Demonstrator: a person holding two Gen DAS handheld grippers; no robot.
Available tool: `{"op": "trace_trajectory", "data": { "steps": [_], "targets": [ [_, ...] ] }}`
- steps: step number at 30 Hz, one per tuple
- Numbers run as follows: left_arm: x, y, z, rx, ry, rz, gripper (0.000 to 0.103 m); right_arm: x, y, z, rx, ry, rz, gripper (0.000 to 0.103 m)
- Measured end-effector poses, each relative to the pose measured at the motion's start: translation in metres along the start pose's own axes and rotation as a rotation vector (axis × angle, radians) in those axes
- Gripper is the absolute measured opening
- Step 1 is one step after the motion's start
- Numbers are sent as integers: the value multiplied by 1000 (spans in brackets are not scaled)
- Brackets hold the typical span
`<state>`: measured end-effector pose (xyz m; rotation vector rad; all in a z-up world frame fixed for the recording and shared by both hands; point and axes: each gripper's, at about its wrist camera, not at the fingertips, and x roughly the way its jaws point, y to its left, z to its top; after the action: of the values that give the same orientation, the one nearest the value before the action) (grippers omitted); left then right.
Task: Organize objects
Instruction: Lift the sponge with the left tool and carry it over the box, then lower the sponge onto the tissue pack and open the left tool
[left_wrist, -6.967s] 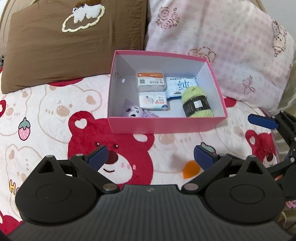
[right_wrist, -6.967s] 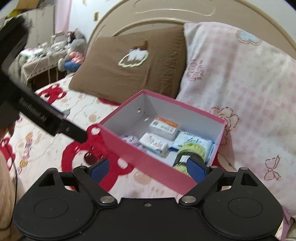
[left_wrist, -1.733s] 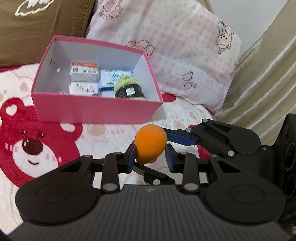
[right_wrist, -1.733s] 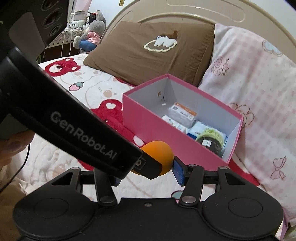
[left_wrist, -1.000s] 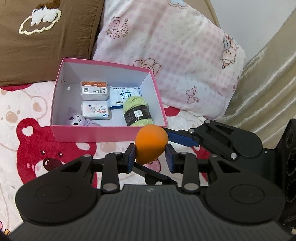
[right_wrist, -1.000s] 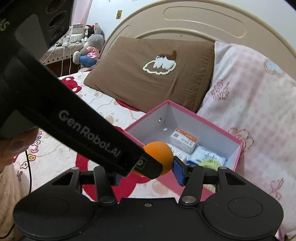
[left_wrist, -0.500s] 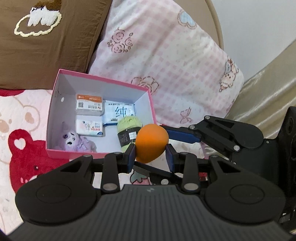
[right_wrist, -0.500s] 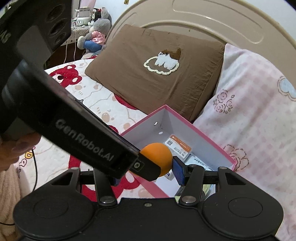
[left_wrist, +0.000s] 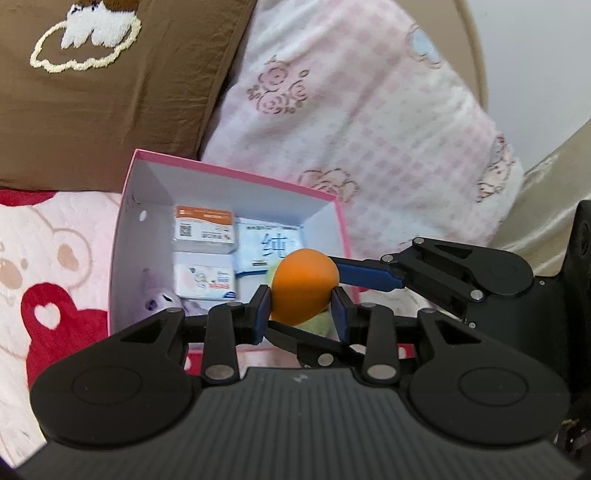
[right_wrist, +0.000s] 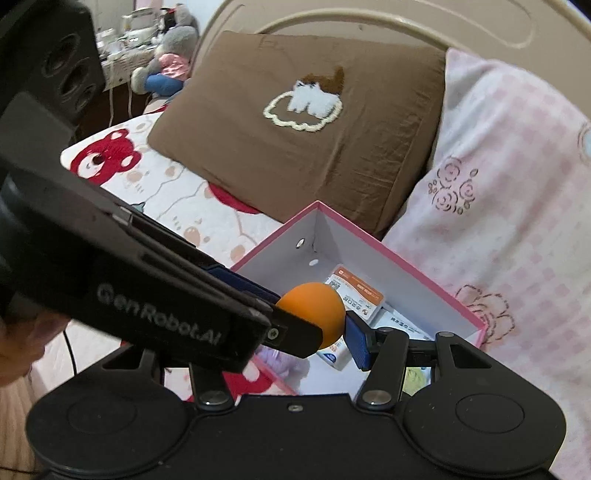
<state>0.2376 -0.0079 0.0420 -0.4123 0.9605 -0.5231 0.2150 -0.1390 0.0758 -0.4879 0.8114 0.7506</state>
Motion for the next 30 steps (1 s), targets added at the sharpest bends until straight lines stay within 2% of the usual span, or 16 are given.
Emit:
{"op": "trace_trajectory", "data": {
  "steps": [11, 20, 26, 30],
  "targets": [
    [36, 31, 15, -29, -14, -36, 34, 47, -19, 14, 12, 51, -7, 60],
    [79, 49, 18, -31, 9, -22, 34, 86, -46, -1, 144, 61, 23, 60],
    [102, 55, 12, -45, 32, -16, 34, 108, -57, -11, 168, 88, 29, 60],
    [109, 58, 10, -43, 16, 1, 34, 118, -63, -20, 205, 95, 61, 62]
  ]
}}
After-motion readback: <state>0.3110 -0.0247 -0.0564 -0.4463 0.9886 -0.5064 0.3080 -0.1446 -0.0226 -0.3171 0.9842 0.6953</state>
